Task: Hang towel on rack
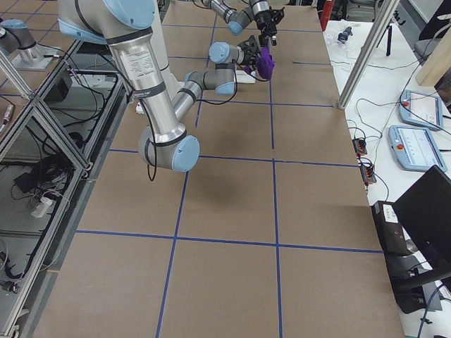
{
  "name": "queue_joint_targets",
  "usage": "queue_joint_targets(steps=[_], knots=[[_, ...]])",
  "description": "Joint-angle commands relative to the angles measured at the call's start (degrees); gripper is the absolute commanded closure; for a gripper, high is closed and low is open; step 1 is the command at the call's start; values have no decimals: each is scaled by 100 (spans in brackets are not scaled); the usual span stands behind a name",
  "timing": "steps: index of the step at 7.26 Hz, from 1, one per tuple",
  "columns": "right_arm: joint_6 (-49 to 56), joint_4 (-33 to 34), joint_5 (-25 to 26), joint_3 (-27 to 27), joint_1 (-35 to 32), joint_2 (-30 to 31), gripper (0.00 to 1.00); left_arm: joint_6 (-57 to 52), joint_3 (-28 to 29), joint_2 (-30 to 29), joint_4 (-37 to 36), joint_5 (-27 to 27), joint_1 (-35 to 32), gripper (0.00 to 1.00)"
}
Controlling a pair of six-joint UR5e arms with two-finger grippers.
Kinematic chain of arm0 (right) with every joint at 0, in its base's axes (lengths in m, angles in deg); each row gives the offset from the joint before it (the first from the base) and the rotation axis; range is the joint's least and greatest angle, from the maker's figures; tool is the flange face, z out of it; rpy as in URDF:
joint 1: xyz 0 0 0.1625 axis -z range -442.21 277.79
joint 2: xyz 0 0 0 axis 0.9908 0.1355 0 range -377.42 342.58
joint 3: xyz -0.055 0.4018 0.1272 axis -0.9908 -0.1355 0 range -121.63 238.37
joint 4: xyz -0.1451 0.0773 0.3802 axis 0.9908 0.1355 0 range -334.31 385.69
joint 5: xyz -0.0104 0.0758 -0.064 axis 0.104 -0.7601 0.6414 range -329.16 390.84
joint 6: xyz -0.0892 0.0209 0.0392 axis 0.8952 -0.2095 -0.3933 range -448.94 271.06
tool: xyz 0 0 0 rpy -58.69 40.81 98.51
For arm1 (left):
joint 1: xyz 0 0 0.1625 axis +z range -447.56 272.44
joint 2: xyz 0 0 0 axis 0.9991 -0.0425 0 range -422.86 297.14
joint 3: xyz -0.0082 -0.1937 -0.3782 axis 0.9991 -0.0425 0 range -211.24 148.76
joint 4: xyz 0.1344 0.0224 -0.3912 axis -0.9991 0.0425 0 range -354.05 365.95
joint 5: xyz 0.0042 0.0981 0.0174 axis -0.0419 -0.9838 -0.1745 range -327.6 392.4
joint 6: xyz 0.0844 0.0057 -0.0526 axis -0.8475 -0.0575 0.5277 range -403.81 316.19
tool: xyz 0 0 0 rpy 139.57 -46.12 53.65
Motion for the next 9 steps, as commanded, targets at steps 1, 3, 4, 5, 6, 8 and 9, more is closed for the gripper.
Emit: queue_joint_targets(steps=[1,3,4,5,6,8,9], knots=[[3,-8,-2,1,1,-3,100,0,-2,-12,0,-7,88,7],[3,-8,-20,0,1,-3,100,0,-2,-12,-9,-7,124,10],[3,-8,-28,1,1,6,100,9,-19,-12,-9,-7,124,15],[3,-8,-29,9,1,23,100,9,-20,-3,0,-7,124,32],[3,-8,-37,9,1,23,100,9,-46,-3,9,2,124,53],[3,-8,-55,18,1,23,100,27,-63,-3,-26,2,124,99],[3,-8,-64,18,1,41,100,88,-90,6,9,2,115,100]])
